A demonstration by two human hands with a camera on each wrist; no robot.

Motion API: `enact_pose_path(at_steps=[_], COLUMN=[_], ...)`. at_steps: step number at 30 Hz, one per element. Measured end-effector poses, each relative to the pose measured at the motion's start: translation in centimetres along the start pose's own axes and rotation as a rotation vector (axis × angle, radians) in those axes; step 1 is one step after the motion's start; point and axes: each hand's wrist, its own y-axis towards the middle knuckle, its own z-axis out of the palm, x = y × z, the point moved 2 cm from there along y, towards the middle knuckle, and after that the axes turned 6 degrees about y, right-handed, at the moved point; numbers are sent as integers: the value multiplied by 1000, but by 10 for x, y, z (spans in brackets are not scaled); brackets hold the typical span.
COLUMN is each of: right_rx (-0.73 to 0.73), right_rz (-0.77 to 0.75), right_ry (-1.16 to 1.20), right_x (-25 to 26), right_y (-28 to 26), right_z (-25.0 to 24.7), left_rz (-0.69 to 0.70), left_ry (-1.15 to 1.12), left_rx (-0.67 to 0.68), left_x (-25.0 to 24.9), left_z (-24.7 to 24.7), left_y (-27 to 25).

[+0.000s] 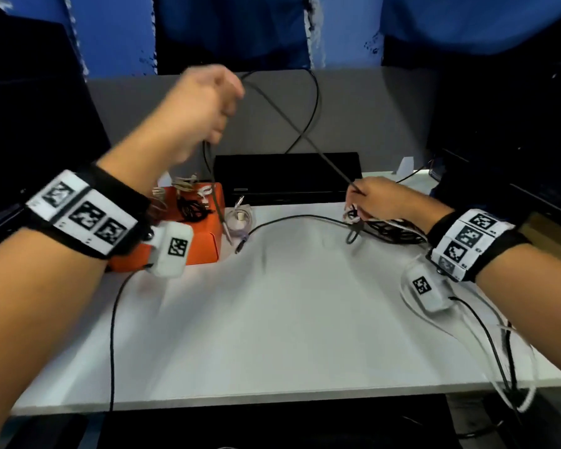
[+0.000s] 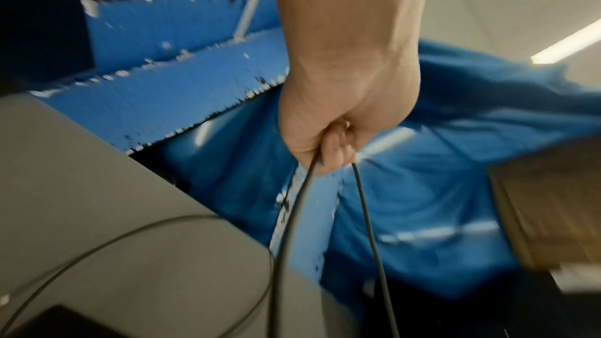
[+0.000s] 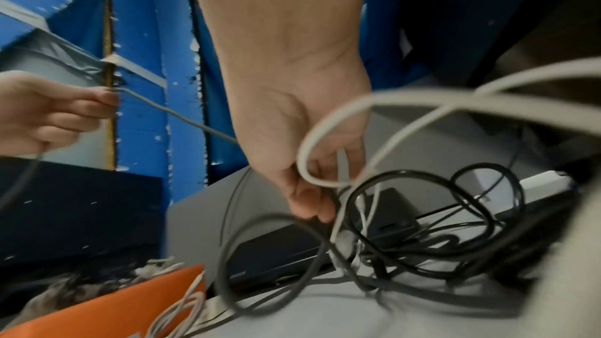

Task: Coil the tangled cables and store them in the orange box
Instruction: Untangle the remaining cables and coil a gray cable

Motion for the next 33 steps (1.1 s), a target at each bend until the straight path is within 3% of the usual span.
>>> enact_pose_path(at_steps=[5,7,9,12,15,18,21,26,29,33], right_rx=[-177,-174,-188,-257,-268,-273,-358,-412,-441,-475], right_rz=[-4,42,72,79,32,-3,-83,-253,-317,-326], right_ry=[-30,-169,-211,-219,-136,-117,-45,-46,-126,-229], right_x=[-9,-12,-13,-7,-8,-5,12,56,76,77], right_y=[4,6,9,16,20,19,14,3,-6,-11], right_z=[-23,-27,-29,-35,-36,-34,-36,-38,-40,-45], left_rz=[107,185,231,287,201,5,-101,-105,-53,-3], left_ry=[-325,-454,-418,-549,-445,-210,54,372,542,442], left_rx=[-283,-280,-268,-299,-290,-146,47,336,379,362], left_x=[3,15,28,36,18,2,-6,-3,0,-1], left_z=[-74,-109,-135,-142,-115,-83,-37,53,96,120], left_y=[6,9,9,5,-6,-18,-25,-21,-12,0])
